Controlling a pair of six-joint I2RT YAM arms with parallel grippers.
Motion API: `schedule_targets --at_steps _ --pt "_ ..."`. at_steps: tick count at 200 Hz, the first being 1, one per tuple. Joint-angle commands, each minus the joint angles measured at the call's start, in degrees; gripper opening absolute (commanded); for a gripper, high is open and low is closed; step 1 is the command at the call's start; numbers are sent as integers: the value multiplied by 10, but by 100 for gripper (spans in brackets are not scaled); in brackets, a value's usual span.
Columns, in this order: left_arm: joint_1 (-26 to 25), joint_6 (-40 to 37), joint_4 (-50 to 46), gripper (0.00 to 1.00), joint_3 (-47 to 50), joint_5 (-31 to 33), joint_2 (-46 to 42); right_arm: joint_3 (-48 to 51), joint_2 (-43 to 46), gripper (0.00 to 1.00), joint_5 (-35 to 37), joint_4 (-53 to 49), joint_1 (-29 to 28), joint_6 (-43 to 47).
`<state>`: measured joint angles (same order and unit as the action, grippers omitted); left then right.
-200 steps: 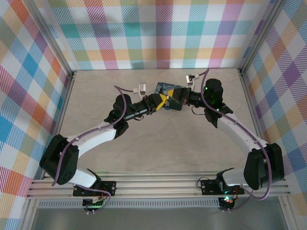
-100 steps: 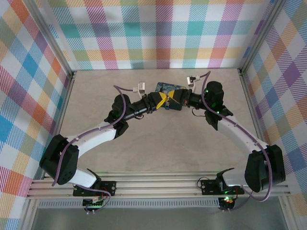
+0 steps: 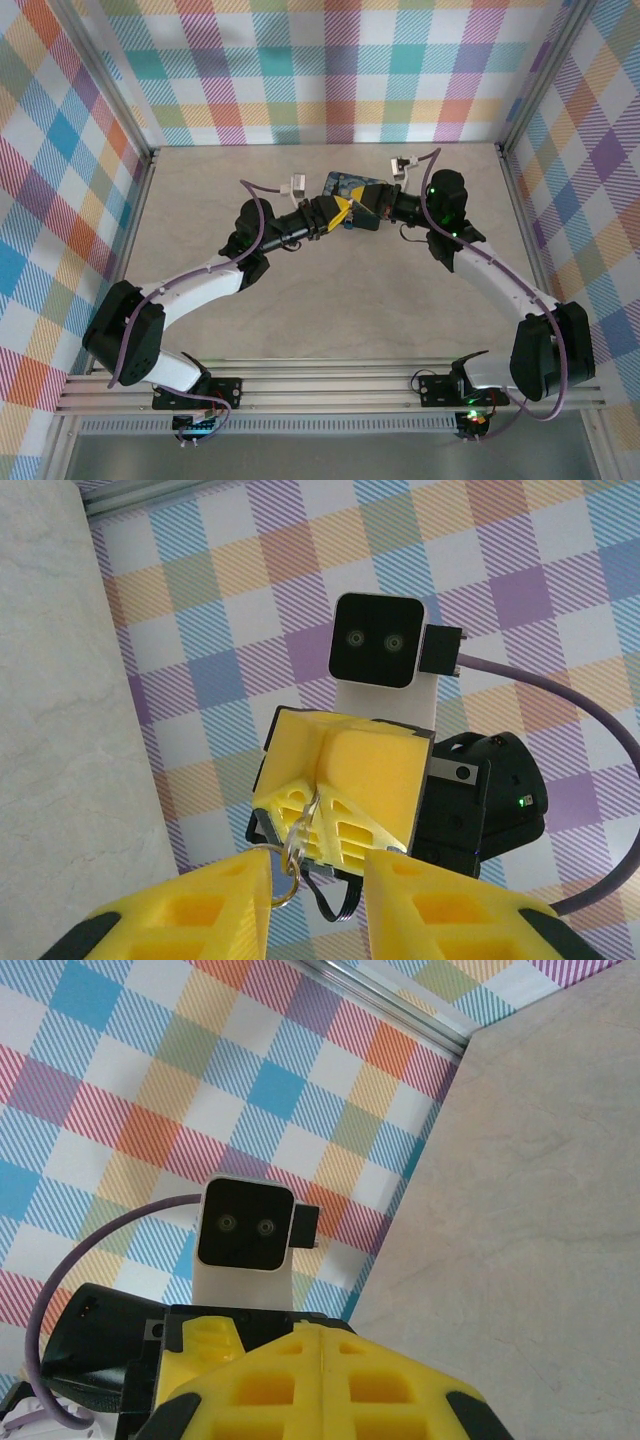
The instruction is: Unlock a padlock with a key
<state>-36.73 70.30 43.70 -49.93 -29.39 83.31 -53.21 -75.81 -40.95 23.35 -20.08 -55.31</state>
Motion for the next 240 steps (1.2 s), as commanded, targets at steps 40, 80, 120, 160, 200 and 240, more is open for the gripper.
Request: schedule_targets --at_steps 40,80,120,160,200,240 --pt "-7 21 56 24 -7 -3 15 0 -4 0 -5 27 -12 -7" --pt "-7 20 56 25 -3 3 13 2 -6 0 -5 28 -15 -9" --pt "-6 18 56 19 6 11 6 4 -4 0 -5 26 -15 -8" --pt "-5 15 57 0 13 14 2 5 -5 0 -5 26 -15 -6" --pt "-5 -16 9 0 11 5 -11 4 -5 0 -5 24 -15 -5" --pt "-4 -59 -68 13 3 2 -30 -3 -5 0 -9 12 -15 4"
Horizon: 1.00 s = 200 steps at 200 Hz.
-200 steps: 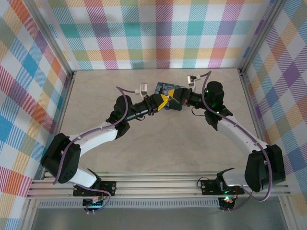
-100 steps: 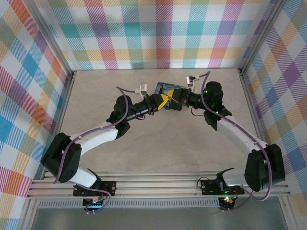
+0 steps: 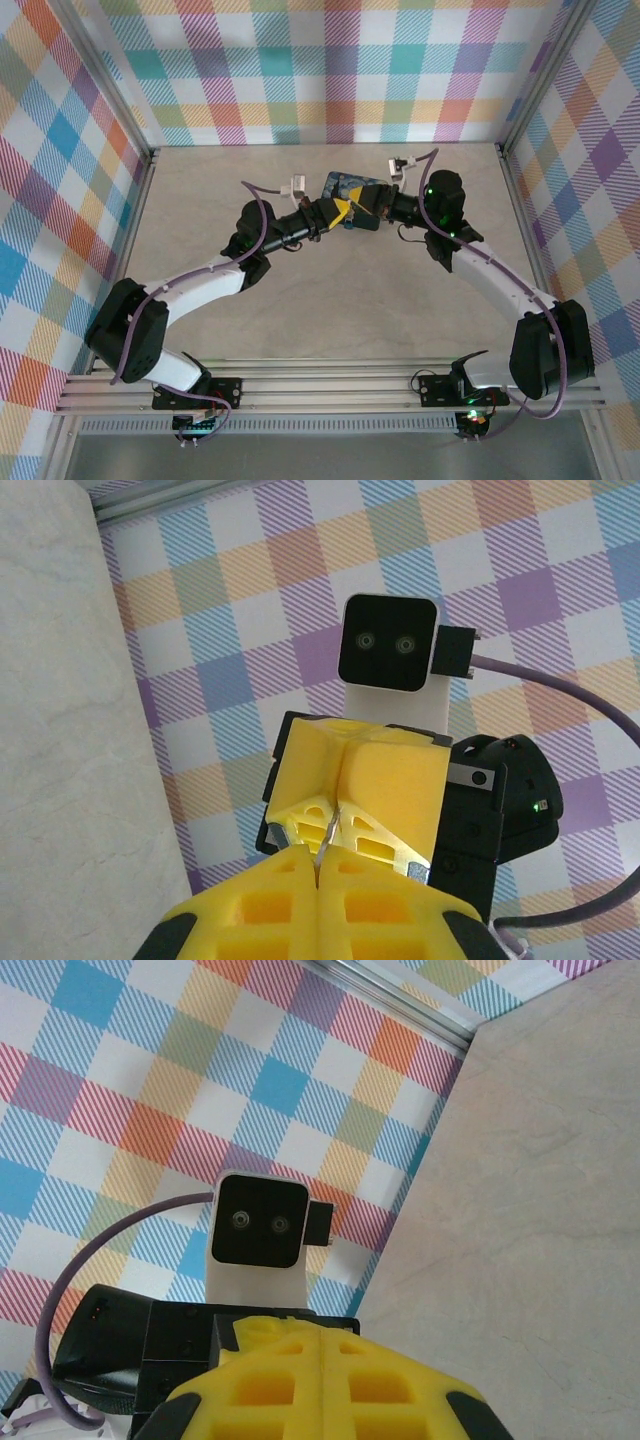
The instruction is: Unlock a padlock with a key
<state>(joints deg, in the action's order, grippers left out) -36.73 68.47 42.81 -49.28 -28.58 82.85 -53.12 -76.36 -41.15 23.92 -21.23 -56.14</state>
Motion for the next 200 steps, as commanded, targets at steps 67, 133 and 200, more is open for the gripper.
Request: schedule_targets --at_steps 67,133,200 --pt "45 -90 -125 34 7 -48 -81 -34 3 0 -27 -69 -3 80" --pt "48 -88 -110 33 -9 -78 -61 -47 -16 0 -58 -45 -3 72" --pt "48 -77 -90 33 -22 -93 -36 -48 -27 0 -75 -26 -3 55"
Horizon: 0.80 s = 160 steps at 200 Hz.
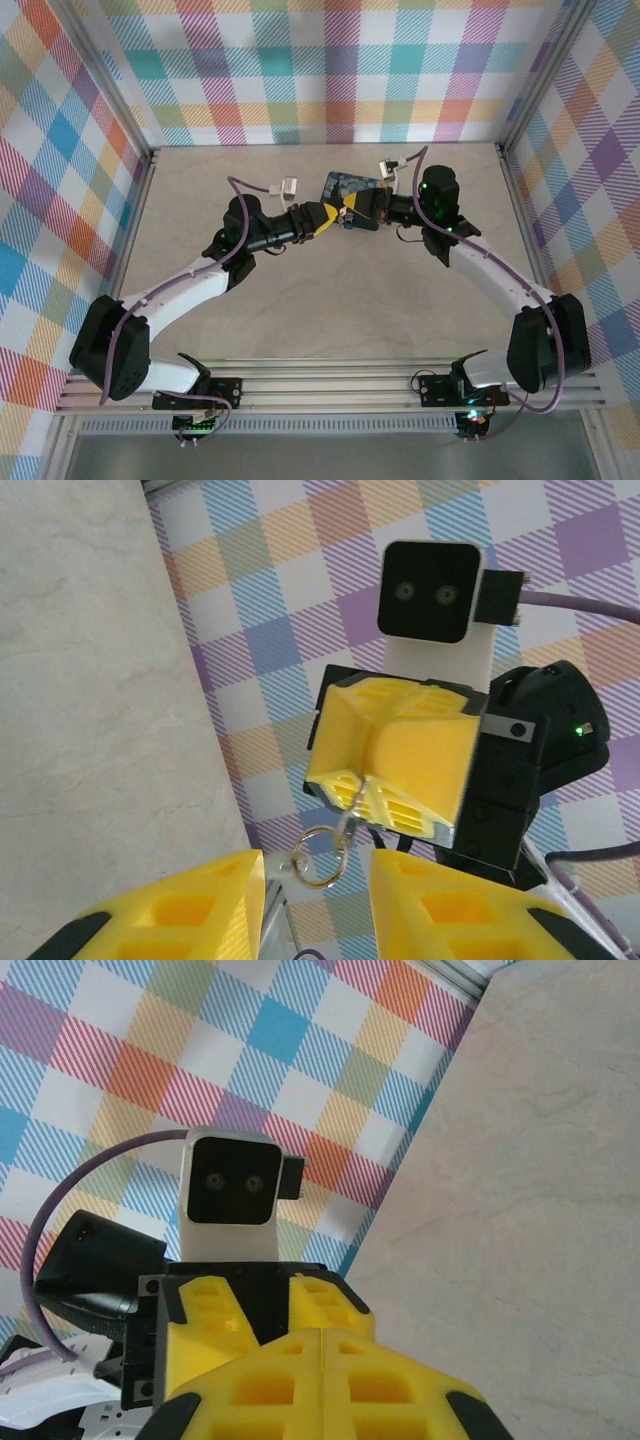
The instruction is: Unlock a padlock with a key
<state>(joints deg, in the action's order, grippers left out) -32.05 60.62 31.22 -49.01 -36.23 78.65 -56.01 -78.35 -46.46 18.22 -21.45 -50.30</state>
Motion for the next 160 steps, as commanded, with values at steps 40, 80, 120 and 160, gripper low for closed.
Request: schedule_targets --at_steps 40,80,120,160 --pt "2 16 52 32 -27 -18 17 -17 -11 0 -27 33 -2 -7" --pt "1 25 65 30 -27 -22 22 -16 -13 0 -26 34 -2 -8" --pt "-1 29 70 28 -24 -23 23 -16 -17 0 -21 39 -2 -13" --pt "-6 34 77 26 -25 -24 27 -16 -22 0 -23 42 -2 -16"
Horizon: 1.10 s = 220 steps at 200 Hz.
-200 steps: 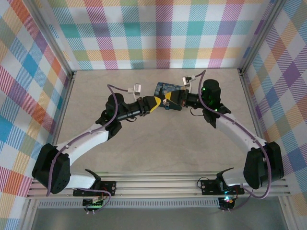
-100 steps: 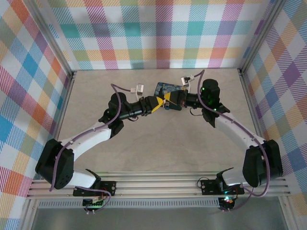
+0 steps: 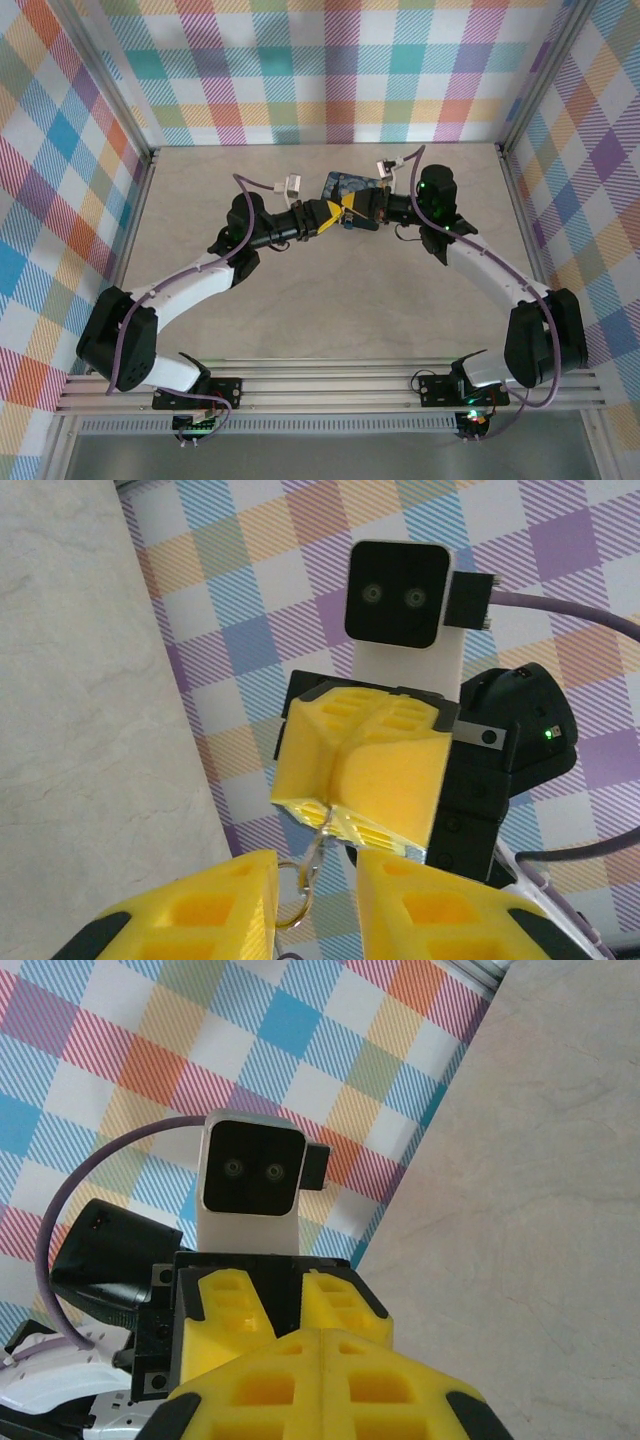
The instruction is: Unlock a padlock with a key
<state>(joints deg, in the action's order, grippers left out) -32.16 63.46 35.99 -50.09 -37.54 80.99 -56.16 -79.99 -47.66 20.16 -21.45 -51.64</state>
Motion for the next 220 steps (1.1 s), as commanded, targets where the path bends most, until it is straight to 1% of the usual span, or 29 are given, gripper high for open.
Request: schedule_targets --at_steps 1,66,104,109,123,152,157,159,161,162,168,187,202,220 --pt "-5 5 30 26 -15 -10 4 -15 -5 0 -11 23 -2 -2" --pt "-6 9 36 17 -13 -11 12 -16 -9 0 -11 28 -2 -6" --pt "-6 10 36 17 -17 -13 16 -15 -14 0 -11 32 -3 -8" --pt "-6 10 36 14 -17 -13 16 -14 -15 0 -12 34 -3 -8" --pt "-6 12 39 0 -17 -15 20 -15 -18 0 -13 35 -3 -10" --pt "-6 6 33 0 -16 -9 21 -17 -23 0 -8 29 -3 -9" --pt "-6 1 27 0 -17 -7 20 -17 -23 2 -5 26 -3 -9" --pt "-6 -1 25 0 -16 -7 21 -17 -23 6 -4 24 -3 -9" --pt "-6 -3 21 0 -16 -6 20 -18 -23 12 -2 21 -3 -8" --pt "-5 -4 18 0 -16 -5 19 -18 -23 12 -2 21 -3 -8" --pt "-5 -11 6 0 -14 -2 16 -20 -24 22 2 11 -2 -4" --pt "4 -36 -44 0 1 15 -2 -33 -24 44 21 -42 -1 17" --pt "18 -50 -71 0 24 29 -22 -47 -27 54 45 -97 0 38" --pt "34 -71 -108 0 52 40 -46 -50 -34 57 72 -135 0 64"
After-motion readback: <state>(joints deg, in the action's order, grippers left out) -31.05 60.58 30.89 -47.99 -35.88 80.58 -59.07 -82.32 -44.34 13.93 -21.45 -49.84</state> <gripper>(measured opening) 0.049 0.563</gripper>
